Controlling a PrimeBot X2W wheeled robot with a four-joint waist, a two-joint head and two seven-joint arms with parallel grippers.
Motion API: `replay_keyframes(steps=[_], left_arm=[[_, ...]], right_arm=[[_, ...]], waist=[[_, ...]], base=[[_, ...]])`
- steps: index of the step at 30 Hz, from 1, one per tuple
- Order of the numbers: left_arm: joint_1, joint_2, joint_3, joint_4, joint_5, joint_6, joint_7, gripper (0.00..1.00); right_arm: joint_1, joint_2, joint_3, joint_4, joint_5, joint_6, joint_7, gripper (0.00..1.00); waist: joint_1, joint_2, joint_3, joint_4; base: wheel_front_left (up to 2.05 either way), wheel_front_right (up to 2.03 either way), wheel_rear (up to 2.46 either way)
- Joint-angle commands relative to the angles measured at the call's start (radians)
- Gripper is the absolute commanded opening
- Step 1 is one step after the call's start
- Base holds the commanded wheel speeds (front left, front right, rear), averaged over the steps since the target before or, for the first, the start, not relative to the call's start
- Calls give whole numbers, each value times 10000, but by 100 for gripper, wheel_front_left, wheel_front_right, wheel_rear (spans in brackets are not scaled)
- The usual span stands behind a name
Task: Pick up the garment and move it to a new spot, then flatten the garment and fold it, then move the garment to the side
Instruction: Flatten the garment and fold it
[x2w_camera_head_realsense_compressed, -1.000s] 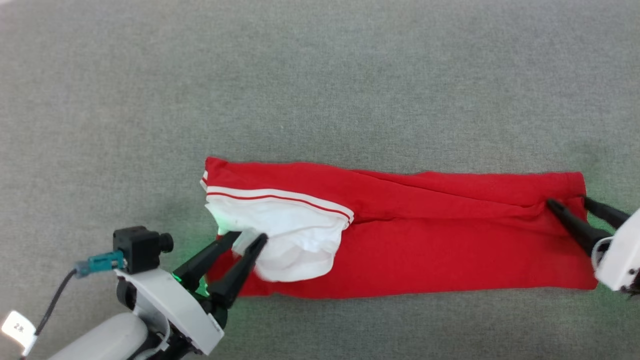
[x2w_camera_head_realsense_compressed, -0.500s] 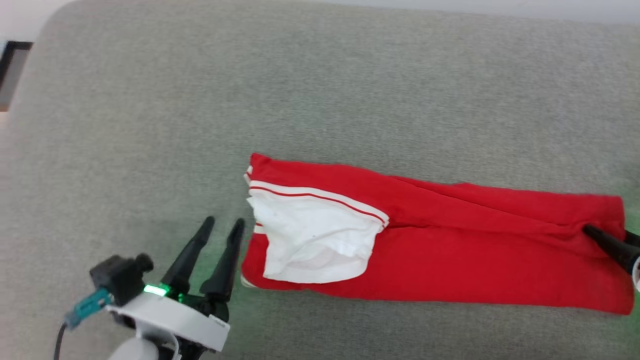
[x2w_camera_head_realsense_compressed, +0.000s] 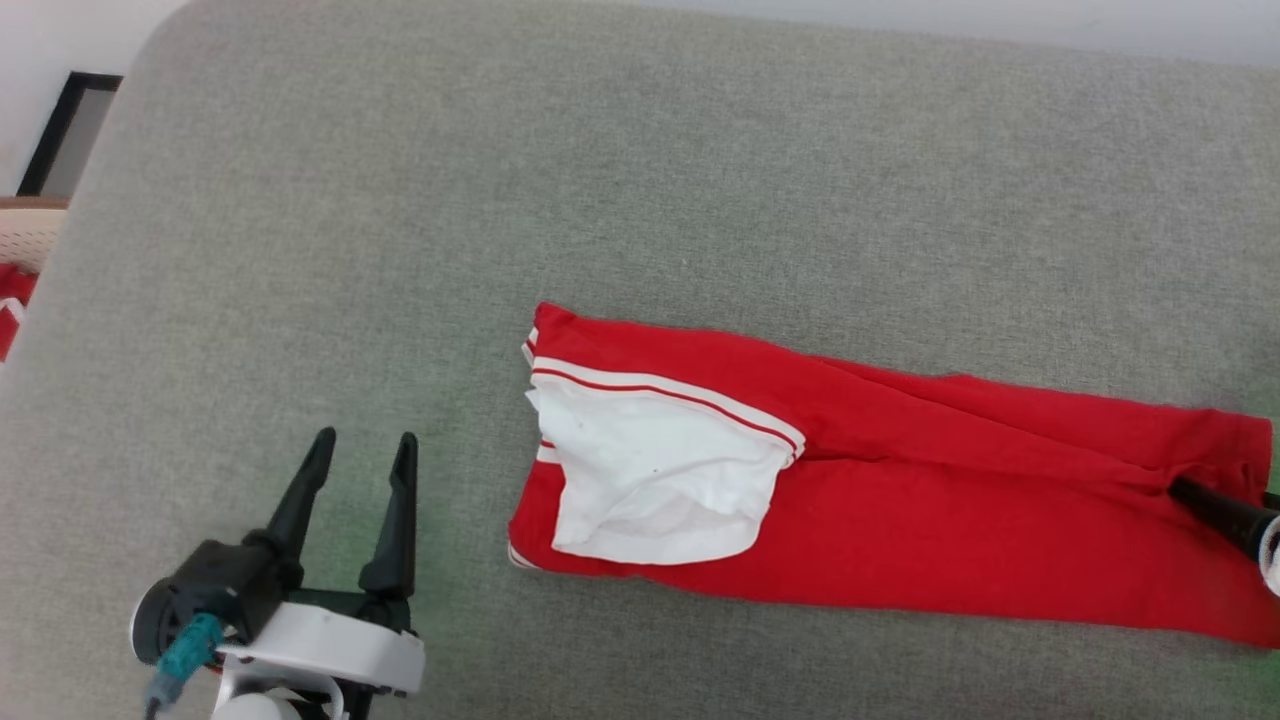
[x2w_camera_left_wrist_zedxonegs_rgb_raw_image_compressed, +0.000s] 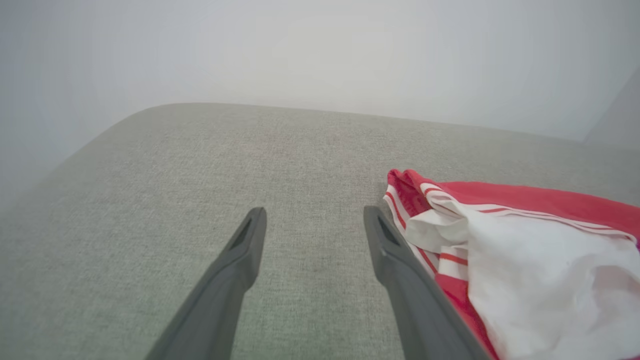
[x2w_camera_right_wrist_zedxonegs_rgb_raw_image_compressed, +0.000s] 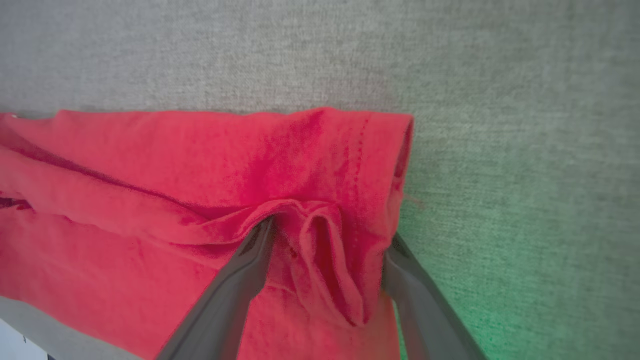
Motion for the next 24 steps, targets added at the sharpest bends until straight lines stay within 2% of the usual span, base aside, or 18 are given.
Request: replay_keyframes(steps=[1, 2, 3, 4, 6, 10, 16, 24], left_arm=[[129, -181, 208, -85, 433, 20, -6, 100], [139, -293, 363, -132, 685, 9, -7, 100], [153, -438, 498, -168, 834, -16, -7, 100], [166, -516, 633, -199, 1037, -40, -7, 100], [177, -705, 847, -275, 1255, -80, -7, 100], [170, -885, 1179, -394, 1507, -152, -7, 100], [86, -879, 1289, -675, 1963, -179, -7, 100], [-50, -868, 1345, -936, 2231, -187, -7, 100]], right_arm=[[317, 644, 617, 234, -58, 8, 323, 72], [267, 724, 680, 220, -96, 9, 325, 37], [225, 777, 713, 209, -139, 9, 312, 24], [178, 818, 748, 184, -157, 9, 296, 0], [49, 836, 658, 124, -163, 9, 104, 0], [-256, 472, 49, 83, -188, -6, -346, 0], [-676, 114, -1100, 46, -72, -5, -962, 0], [-774, -1061, -2771, 1133, -912, -3, -1879, 0]], waist=[[0, 0, 29, -34], [0, 0, 52, -59], [0, 0, 71, -81], [0, 0, 94, -108], [0, 0, 151, -189], [0, 0, 275, -380], [0, 0, 462, -748], [0, 0, 589, -1094]], base=[[0, 0, 0], [0, 0, 0], [0, 0, 0], [0, 0, 0], [0, 0, 0], [0, 0, 0], [0, 0, 0], [0, 0, 0]])
